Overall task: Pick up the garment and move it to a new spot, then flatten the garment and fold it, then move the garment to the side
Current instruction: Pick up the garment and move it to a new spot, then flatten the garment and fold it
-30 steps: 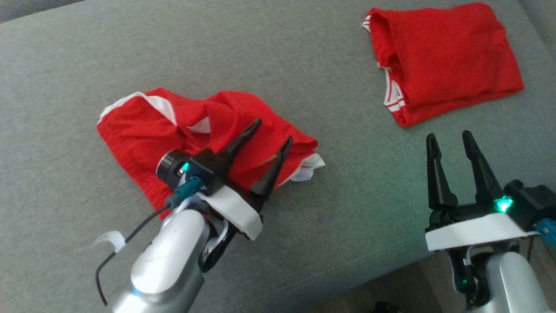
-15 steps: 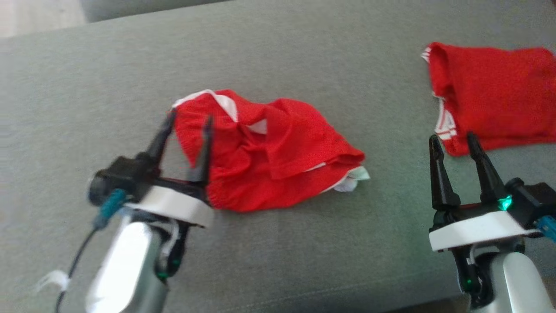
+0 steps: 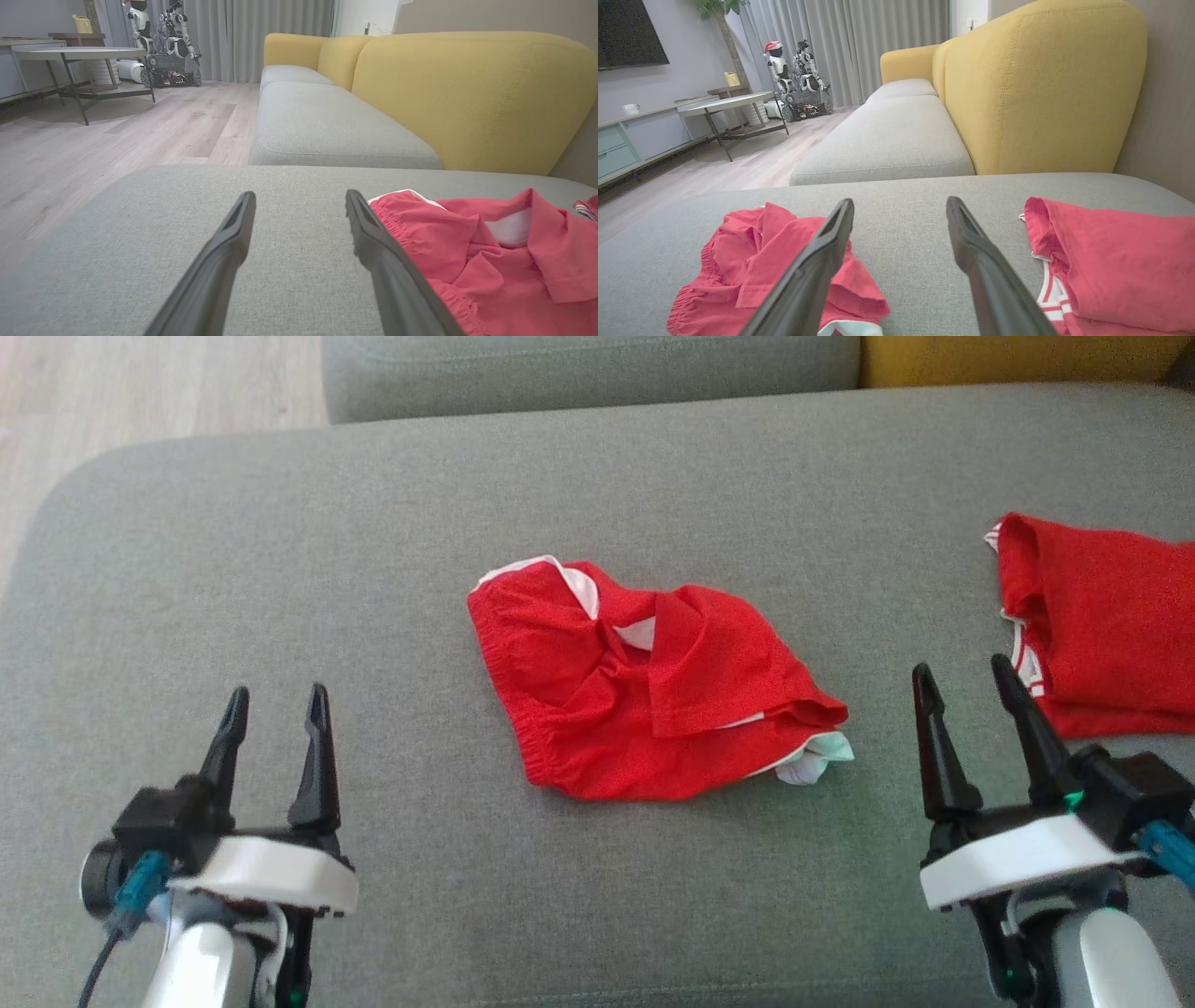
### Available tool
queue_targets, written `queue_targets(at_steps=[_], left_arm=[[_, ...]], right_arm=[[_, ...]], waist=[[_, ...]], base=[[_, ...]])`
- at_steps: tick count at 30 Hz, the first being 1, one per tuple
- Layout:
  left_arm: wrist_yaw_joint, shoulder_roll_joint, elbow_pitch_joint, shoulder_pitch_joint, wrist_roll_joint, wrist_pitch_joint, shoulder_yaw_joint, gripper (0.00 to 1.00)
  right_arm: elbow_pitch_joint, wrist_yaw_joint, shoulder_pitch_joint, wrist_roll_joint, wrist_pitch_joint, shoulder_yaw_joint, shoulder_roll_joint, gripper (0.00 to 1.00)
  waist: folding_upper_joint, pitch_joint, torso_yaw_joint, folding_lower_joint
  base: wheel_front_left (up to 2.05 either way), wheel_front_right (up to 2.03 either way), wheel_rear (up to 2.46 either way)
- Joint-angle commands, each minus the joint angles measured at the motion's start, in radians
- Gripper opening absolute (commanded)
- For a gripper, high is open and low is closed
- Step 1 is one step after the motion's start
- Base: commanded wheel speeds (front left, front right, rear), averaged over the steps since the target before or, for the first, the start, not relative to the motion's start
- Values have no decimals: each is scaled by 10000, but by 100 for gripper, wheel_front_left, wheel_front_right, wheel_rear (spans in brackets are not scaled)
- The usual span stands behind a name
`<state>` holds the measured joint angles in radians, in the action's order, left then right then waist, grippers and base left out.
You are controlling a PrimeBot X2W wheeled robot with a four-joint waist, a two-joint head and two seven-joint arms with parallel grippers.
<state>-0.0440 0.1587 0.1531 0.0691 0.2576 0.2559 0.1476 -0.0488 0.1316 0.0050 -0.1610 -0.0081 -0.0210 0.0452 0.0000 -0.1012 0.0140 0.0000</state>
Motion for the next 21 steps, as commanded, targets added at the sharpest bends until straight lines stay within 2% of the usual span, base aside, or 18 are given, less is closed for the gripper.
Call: queue_targets(at_steps=[1,21], left_arm=[[14,207,-449,165,-92,58,-401,100],[-196,133,-914,-1387,-80,-113,-173,100]], right_arm=[[-388,-9,-31,102,51,-217,51,100],[-860,-9,907,309,210,-534,51,100]], waist=[[0,164,-75,0],[0,1169,11,0]], base=[[0,0,0],[0,0,0]])
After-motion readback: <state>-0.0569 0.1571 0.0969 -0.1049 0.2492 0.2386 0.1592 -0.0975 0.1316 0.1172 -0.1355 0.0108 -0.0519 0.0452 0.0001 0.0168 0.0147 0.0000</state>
